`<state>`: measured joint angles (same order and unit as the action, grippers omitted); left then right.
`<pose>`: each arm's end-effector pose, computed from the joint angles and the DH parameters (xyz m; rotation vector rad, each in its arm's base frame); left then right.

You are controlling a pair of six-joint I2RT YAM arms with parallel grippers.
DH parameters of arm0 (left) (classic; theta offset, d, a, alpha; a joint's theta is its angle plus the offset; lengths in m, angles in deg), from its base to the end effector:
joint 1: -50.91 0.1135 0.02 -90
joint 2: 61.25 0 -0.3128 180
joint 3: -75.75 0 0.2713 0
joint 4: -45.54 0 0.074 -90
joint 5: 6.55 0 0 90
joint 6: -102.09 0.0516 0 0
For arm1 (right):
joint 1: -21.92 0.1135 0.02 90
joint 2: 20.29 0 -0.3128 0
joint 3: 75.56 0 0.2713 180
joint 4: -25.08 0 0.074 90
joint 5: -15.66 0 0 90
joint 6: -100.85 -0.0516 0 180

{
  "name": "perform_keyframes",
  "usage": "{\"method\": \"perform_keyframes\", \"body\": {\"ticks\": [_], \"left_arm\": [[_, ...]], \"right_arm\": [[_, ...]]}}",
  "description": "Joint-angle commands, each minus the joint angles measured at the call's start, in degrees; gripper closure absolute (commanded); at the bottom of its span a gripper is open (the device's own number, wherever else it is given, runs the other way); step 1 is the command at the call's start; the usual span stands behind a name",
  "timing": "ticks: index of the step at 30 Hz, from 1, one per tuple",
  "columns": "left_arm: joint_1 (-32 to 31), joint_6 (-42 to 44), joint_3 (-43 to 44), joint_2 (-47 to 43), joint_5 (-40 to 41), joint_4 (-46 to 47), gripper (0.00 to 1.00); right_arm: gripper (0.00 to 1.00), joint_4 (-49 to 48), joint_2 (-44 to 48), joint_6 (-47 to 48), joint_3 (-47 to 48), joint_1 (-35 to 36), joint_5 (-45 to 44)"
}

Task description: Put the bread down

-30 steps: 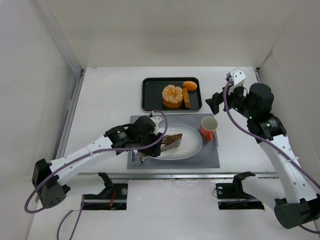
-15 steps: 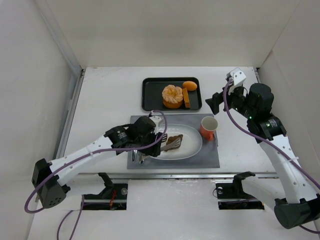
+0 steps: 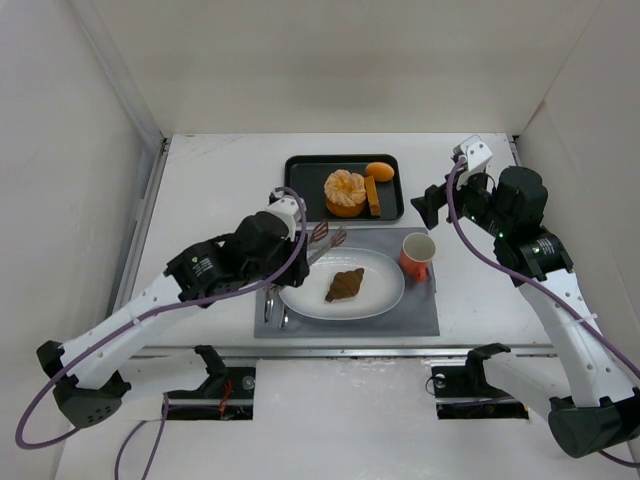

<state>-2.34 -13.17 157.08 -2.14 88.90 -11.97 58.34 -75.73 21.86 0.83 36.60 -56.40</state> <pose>0.1313 -0.1676 0.4121 0.4932 2.2095 -0.6575 0.2051 0.0702 0.4419 -0.6137 1.6779 0.3253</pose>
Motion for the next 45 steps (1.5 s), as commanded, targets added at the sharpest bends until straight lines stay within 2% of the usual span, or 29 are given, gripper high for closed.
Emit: {"method": "perform_keyframes", "body": {"ticks": [1,6,8,10,13,15,18,21,30,33,35,37,45], "left_arm": [[0.34,-1.63,1.76,-1.54,10.33,-3.17,0.6],[9.54,0.63,0.53,-3.3,17.3,4.53,0.71],[13.59,2.57,-0.7,-2.69,18.19,7.89,0.71],[20.36,5.98,-2.28,-0.06,18.19,12.62,0.71],[31.52,8.72,-5.09,4.69,12.76,19.75,0.73],[36.36,9.96,-6.5,7.23,7.67,23.01,0.74],[43.05,9.96,-7.73,13.56,4.32,27.49,0.74],[45.25,10.84,-9.05,18.92,4.3,31.36,0.76],[47.62,13.47,-8.35,31.14,6.15,32.51,0.72],[48.94,13.48,-8.35,33.34,4.84,32.51,0.66],[49.48,13.48,-7.47,36.15,4.13,31.72,0.57],[49.48,13.48,-6.33,38.69,3.51,30.76,0.52],[50.0,14.01,-6.33,40.38,2.46,29.61,0.27]], "right_arm": [[0.0,-3.09,1.21,0.6,-0.07,-0.09,0.25],[0.0,-3.09,1.21,0.6,-0.07,-0.09,0.78],[0.0,-3.09,1.21,0.6,-0.07,-0.09,0.79],[0.0,-3.09,1.74,0.6,-0.07,-0.09,0.79],[0.0,-3.09,1.74,0.6,-0.07,-0.09,0.79],[0.0,-3.09,2.26,0.6,-0.07,-0.09,0.79],[0.0,-3.09,2.27,0.6,-0.07,-0.09,1.31],[0.0,-3.09,2.27,0.6,-0.07,-0.09,1.31],[0.0,-3.09,2.27,0.6,-0.07,-0.09,1.31],[0.0,-3.09,2.27,0.6,-0.07,-0.09,1.31],[0.0,-3.09,2.27,0.6,-0.07,-0.09,1.31],[0.0,-3.09,2.27,0.6,-0.07,-0.09,1.31],[0.0,-3.09,1.74,0.6,-0.07,-0.09,1.31]]}}
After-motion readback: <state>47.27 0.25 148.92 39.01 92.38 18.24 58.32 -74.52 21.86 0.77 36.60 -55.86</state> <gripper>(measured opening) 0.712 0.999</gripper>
